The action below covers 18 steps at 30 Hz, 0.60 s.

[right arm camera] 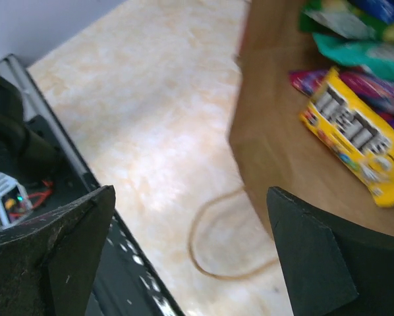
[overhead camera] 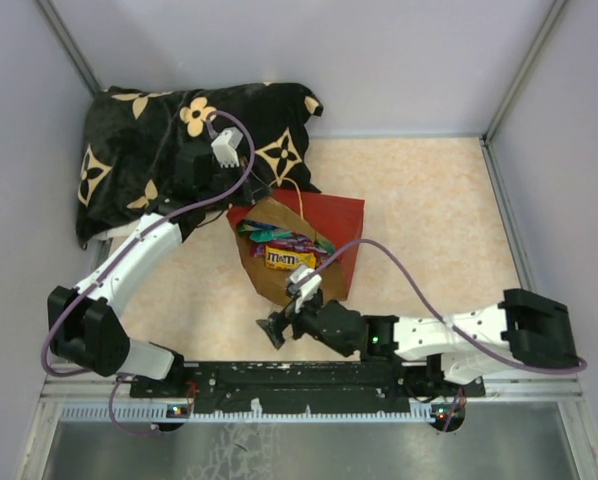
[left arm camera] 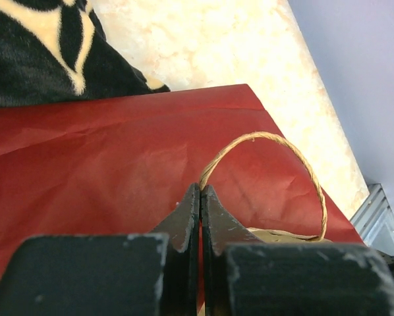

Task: Take the snacks out of the paper bag

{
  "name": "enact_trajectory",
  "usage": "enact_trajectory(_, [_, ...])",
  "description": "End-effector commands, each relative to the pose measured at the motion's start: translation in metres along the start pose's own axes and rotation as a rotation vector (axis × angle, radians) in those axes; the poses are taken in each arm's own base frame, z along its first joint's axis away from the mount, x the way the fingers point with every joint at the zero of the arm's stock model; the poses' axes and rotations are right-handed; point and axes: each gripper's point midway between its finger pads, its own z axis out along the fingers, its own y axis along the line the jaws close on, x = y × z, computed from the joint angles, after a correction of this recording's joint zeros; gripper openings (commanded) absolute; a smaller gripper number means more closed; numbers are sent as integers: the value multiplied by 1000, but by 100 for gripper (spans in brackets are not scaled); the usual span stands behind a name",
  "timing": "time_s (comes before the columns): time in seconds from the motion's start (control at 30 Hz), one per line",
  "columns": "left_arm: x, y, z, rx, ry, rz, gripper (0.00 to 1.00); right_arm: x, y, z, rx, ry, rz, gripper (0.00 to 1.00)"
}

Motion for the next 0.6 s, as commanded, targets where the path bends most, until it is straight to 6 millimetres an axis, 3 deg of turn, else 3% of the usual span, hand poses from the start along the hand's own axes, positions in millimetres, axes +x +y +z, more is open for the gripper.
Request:
enact_trajectory(0.0, [-9, 2, -7, 29, -42, -20, 0, -56, 25, 20, 22, -187, 42, 99])
enact_trajectory(0.07, [-8, 3, -8, 29, -43, -23, 0, -54, 7, 27, 71, -201, 88, 99])
enact_trajectory(0.2, [-8, 1, -10, 39, -50, -24, 0, -44, -51, 29, 173, -193, 253, 97])
enact_trajectory(0.4, [-8, -6, -12, 78, -46, -27, 0, -22, -118, 12, 365, -111, 295, 99])
enact_trajectory(0.57, [-11, -26, -17, 146, -61, 26, 0, -4, -167, -10, 458, -78, 313, 99])
